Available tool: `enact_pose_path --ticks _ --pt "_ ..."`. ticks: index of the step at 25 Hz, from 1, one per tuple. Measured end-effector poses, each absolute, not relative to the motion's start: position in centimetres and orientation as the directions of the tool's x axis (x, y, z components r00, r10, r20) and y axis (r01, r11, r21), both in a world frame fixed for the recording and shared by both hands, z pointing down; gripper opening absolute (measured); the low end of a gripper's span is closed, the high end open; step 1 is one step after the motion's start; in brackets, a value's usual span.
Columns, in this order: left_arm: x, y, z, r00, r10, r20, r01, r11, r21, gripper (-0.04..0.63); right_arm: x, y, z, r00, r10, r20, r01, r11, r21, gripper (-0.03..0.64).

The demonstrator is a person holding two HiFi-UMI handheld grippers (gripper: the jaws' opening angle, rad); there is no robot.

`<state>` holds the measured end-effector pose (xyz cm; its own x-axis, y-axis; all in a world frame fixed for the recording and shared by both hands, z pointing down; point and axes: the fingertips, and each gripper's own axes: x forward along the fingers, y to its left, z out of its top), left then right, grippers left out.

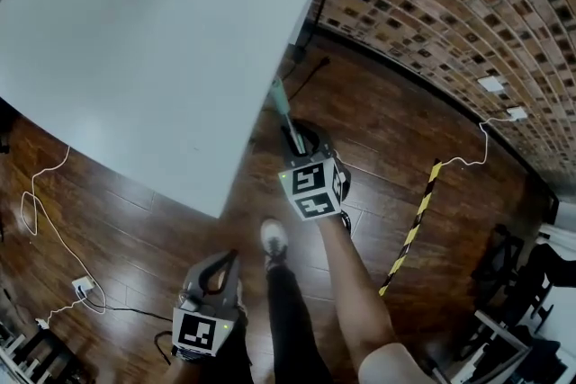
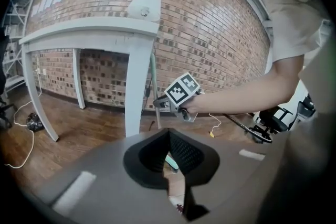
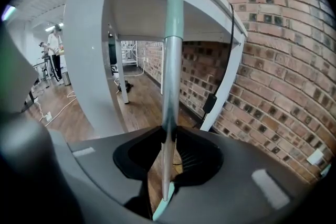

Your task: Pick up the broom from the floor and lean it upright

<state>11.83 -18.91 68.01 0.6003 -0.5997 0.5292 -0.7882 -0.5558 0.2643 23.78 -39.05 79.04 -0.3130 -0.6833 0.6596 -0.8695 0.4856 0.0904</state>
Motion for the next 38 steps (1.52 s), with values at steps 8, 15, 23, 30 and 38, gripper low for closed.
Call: enact_pose_path --ticks 8,15,23,30,38 --pt "11.5 -18.7 67.7 0.605 -0.604 0.519 -0.786 -0.555 0.27 0.001 23.9 -40.1 77.8 -0.341 -0.713 0.613 -0.875 0.479 0.071 0.176" --pt "11.6 -18.6 67.7 0.606 -0.603 0.519 -0.786 -0.556 0.273 0.0 24.2 -39.1 77.8 -0.341 -0.693 0.635 -0.869 0.49 0.067 0.199" --pt "11.6 -19.6 65.2 0.63 -0.612 0.478 -0.773 -0.556 0.306 0.002 26.3 -32.9 76.4 -0.304 -0.667 0.68 -0.906 0.424 0.01 0.198" --pt "9.8 -20.1 58.8 0.638 -0.641 0.428 -0.764 -0.595 0.249 0.002 28.3 -27.0 67.8 -0.225 -0.762 0.608 -0.962 0.273 -0.014 0.156" --pt "6.2 -14.9 50.4 0.682 -0.597 0.423 -0.703 -0.693 0.156 0.001 26.6 -19.8 52.6 -0.196 -0.883 0.425 -0.971 0.234 0.038 0.014"
